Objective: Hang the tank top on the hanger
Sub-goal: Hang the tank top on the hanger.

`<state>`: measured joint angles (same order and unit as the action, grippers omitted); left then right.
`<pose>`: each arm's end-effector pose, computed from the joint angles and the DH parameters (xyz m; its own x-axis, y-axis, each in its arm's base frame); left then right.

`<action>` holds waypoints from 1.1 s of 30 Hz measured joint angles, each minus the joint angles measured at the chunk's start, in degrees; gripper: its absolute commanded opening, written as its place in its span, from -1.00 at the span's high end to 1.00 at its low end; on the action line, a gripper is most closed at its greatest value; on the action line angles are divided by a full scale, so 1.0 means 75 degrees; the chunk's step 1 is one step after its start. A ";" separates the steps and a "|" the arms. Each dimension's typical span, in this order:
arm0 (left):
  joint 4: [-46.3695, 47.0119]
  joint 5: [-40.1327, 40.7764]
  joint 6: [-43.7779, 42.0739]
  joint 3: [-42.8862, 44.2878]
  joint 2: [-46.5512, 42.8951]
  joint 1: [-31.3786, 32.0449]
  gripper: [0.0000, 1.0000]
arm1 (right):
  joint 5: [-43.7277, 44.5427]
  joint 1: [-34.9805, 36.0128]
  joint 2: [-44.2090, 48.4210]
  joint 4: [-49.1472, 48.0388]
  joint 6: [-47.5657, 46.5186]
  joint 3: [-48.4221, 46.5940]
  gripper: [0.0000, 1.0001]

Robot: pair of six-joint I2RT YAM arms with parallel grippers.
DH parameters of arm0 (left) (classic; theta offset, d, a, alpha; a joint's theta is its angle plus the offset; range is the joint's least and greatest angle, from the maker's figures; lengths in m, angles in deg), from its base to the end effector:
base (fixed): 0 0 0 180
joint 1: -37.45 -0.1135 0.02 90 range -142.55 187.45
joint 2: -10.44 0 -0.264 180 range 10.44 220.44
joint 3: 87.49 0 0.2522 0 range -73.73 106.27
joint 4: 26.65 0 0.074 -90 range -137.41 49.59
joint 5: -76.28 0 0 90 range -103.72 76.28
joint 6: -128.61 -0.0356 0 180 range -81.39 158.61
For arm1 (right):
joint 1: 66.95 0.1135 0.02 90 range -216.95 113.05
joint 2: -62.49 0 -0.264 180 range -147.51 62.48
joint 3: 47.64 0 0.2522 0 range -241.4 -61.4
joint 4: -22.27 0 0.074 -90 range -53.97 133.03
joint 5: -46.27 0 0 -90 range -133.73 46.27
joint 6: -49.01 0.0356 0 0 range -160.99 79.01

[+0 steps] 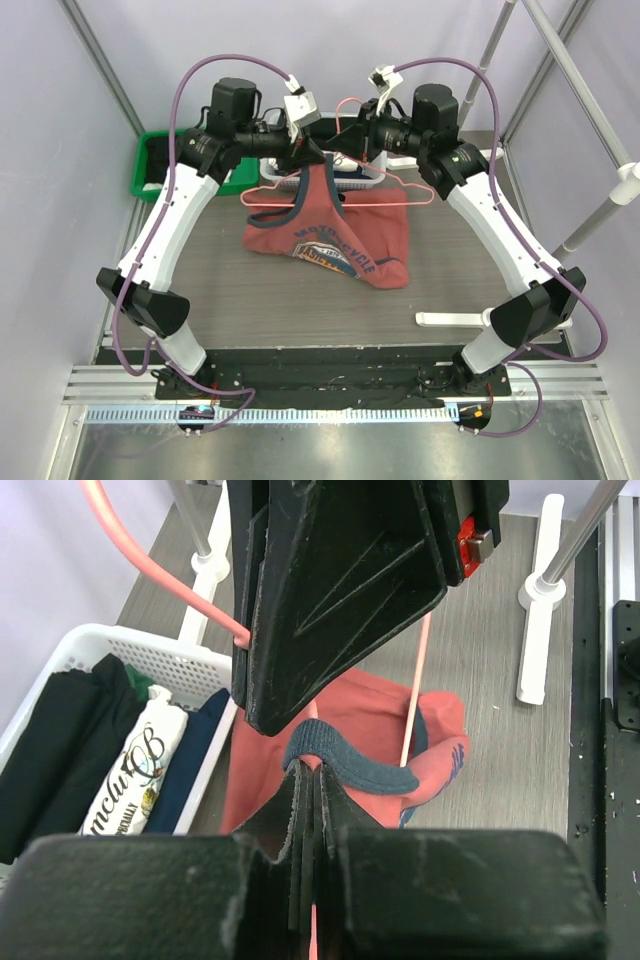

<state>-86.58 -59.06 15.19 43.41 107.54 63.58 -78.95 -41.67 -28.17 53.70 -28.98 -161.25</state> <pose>0.3041 -0.1774 0.4722 -0.0119 0.3170 -0.9483 0.9673 0.2439 0.0694 0.3143 0.1711 0.4606 -0.3103 0.0414 -0.9497 -0.8180 0.4974 0.2890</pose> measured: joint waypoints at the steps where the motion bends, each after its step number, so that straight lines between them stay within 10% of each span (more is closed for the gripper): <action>1: 0.0012 0.0017 0.0003 0.0000 0.0000 0.0000 1.00 | -0.0009 0.0000 0.0012 -0.0003 0.0000 0.0000 0.98; 29: 0.0093 -0.0181 0.0029 -0.0437 -0.0064 0.0015 0.70 | -0.0160 -0.0050 0.0154 0.0323 0.0114 -0.0175 0.98; 33: 0.0114 -0.0239 0.0038 -0.0455 -0.0085 0.0015 1.00 | -0.0181 -0.0055 0.0154 0.0417 0.0166 -0.0259 0.98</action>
<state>-85.73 -60.85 15.48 40.00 106.91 63.69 -80.31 -42.09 -27.01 56.83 -27.74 -163.20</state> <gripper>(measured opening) 0.118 0.126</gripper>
